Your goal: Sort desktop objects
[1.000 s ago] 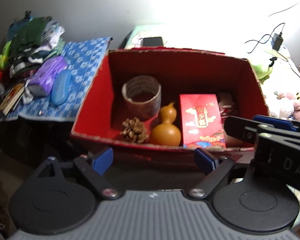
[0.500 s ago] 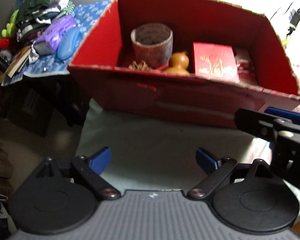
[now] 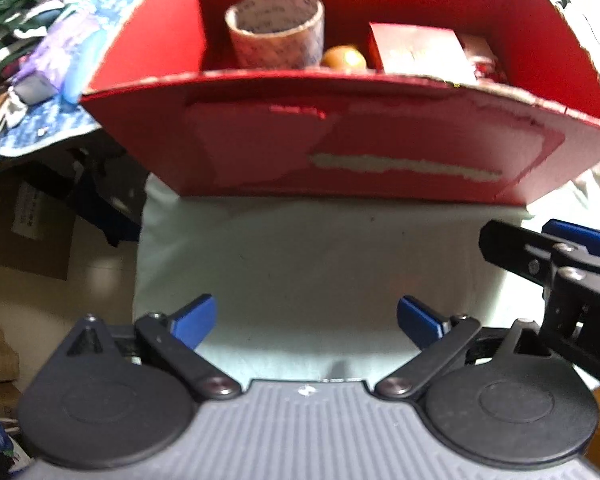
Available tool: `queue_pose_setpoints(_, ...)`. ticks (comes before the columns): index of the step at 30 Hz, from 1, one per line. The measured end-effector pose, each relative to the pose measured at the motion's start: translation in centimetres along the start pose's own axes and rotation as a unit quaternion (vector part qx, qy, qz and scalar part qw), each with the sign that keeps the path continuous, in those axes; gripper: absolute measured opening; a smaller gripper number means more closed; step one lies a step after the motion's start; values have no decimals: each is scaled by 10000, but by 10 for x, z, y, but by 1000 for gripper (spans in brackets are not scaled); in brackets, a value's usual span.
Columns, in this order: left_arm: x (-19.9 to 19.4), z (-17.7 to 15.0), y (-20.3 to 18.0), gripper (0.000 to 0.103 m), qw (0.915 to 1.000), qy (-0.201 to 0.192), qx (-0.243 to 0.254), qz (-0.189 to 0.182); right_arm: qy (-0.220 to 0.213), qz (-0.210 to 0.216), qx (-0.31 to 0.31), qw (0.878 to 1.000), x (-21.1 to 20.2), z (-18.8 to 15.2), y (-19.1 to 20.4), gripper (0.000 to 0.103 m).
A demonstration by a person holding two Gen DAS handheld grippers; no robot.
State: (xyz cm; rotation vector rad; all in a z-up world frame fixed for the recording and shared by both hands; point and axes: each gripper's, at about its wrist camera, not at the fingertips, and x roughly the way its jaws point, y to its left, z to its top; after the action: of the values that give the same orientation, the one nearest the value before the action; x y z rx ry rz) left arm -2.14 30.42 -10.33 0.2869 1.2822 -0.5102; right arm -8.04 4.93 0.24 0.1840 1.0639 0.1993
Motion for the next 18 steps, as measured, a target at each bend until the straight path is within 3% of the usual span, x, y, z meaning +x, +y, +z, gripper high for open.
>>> queue_pose_setpoints(4, 5, 0, 1, 98, 9994, 33, 315, -125, -45, -181, 192, 9996, 0, -6, 7, 56)
queue_pose_setpoints(18, -3, 7, 19, 98, 9943, -152, 992, -370, -224, -587, 695, 9956, -4, -17, 23, 56)
